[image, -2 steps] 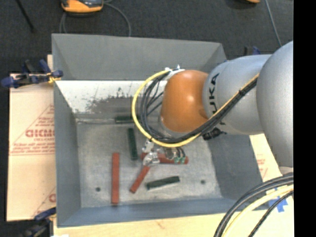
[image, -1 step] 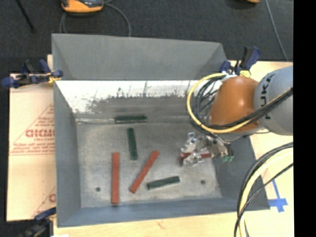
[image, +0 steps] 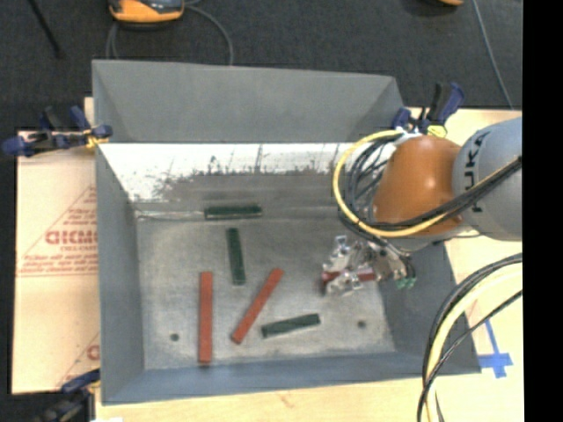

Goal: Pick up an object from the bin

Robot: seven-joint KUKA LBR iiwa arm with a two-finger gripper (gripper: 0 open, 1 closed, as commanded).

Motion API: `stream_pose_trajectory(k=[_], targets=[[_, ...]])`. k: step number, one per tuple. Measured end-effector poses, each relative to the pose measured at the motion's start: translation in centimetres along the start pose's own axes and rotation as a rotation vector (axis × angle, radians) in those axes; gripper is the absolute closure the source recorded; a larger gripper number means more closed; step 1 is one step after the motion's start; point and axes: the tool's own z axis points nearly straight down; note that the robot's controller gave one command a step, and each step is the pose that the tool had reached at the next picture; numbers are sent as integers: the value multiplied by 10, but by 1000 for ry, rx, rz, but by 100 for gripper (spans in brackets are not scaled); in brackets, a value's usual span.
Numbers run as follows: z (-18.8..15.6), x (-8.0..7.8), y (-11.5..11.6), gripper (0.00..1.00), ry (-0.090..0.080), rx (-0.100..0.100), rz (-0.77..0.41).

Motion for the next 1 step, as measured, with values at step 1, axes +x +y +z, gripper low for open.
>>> stream_pose_trajectory(k=[1], targets=[[-162, -6, -4, 100, -1, 15, 56]])
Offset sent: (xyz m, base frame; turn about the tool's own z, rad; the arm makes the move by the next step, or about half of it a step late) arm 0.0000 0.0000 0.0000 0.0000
